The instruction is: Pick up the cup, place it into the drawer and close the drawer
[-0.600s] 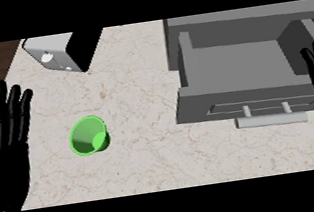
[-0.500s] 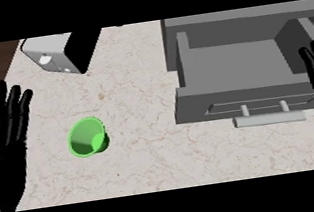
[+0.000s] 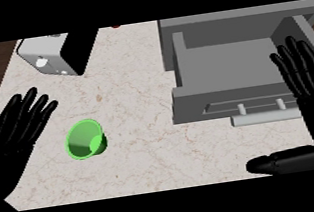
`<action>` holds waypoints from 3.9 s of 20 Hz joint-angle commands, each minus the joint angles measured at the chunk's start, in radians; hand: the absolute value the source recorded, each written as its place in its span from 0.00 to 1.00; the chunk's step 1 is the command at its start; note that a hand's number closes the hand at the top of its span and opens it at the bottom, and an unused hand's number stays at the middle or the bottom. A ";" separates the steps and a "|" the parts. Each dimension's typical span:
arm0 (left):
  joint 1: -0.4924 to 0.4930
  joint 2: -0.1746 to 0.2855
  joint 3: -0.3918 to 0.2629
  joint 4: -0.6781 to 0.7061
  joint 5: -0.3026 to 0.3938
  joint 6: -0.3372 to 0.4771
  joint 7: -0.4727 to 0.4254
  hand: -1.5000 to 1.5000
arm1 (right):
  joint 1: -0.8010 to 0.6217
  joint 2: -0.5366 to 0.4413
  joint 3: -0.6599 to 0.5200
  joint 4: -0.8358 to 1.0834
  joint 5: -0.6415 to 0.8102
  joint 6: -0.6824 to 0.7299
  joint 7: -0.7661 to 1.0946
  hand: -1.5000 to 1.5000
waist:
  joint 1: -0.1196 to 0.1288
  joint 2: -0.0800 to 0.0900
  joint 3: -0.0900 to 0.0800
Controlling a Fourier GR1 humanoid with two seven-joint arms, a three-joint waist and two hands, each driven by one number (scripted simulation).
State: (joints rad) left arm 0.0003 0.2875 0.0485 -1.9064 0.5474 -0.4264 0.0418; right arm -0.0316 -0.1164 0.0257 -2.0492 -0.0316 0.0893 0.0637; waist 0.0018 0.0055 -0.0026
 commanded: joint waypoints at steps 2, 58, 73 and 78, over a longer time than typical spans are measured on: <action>-0.097 0.072 0.080 0.265 0.138 -0.149 0.000 0.00 | -0.055 -0.025 -0.024 0.044 -0.041 0.034 0.053 0.00 | -0.008 -0.002 0.002; -0.557 -0.015 0.042 1.705 -0.677 -0.080 -1.073 0.00 | -0.277 -0.090 -0.143 0.190 -0.110 0.109 0.074 0.00 | -0.046 0.014 -0.003; -0.501 -0.079 0.025 1.594 -0.695 0.118 -1.259 1.00 | -0.246 -0.099 -0.154 0.177 -0.107 0.113 0.077 0.00 | -0.035 0.008 -0.002; -0.558 -0.141 0.058 1.572 -0.620 -0.061 -1.248 1.00 | -0.266 -0.087 -0.152 0.200 -0.094 0.094 0.077 0.00 | -0.034 0.008 -0.002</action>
State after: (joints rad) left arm -0.5316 0.1858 0.0968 -0.3182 -0.1028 -0.3258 -1.0526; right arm -0.2985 -0.2068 -0.1279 -1.8629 -0.1322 0.1849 0.1467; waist -0.0328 0.0143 -0.0052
